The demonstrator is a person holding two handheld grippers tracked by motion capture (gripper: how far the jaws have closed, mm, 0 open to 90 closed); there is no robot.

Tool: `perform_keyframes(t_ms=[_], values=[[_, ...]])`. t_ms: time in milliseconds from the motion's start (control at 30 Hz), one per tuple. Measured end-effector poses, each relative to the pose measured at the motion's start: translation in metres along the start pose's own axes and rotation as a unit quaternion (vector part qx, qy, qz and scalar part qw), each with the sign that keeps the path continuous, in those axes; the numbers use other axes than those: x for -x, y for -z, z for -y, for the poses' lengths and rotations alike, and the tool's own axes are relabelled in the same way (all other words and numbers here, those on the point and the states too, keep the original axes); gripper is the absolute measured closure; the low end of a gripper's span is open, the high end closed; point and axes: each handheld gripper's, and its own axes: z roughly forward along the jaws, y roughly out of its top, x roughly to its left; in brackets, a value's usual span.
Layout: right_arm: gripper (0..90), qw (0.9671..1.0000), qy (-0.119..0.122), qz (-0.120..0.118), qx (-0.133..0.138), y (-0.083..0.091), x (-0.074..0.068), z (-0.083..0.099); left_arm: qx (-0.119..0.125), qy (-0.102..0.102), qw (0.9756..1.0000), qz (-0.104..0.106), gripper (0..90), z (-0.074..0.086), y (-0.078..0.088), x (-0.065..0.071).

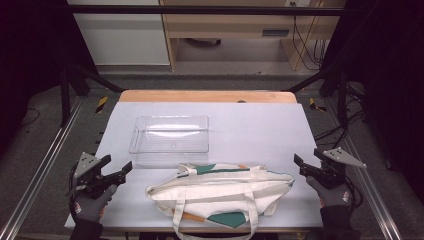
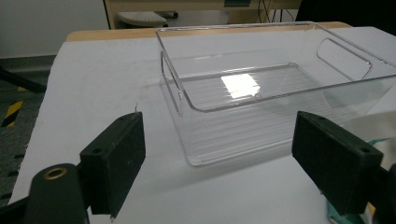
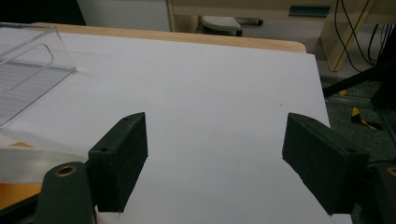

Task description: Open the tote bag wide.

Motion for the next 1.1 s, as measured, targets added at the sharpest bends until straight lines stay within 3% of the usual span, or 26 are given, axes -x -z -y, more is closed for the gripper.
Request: perform_keyframes(t_ms=[267, 467, 767, 833, 1100], values=[[26.1, 0.9999, -0.003, -0.002, 0.012, 0.009, -0.004, -0.007, 0.006, -0.019, 0.9998, 0.009, 17.5, -0.004, 0.001, 0.008], [28.9, 0.9997, 0.000, -0.016, 0.019, 0.017, -0.009, -0.016, 0.016, -0.020, 0.9995, 0.020, 20.2, -0.011, 0.007, 0.014], [36.0, 0.9972, 0.022, -0.069, 0.018, 0.030, -0.032, -0.032, 0.022, -0.026, 0.9985, 0.042, 27.7, -0.019, 0.015, 0.026], [39.0, 0.9947, 0.034, -0.096, 0.008, 0.031, -0.043, -0.036, 0.020, -0.031, 0.9979, 0.053, 29.2, -0.022, 0.016, 0.034], [44.6, 0.9877, 0.063, -0.139, -0.034, 0.020, -0.069, -0.034, 0.006, -0.060, 0.9956, 0.072, 32.1, -0.023, 0.015, 0.057]])
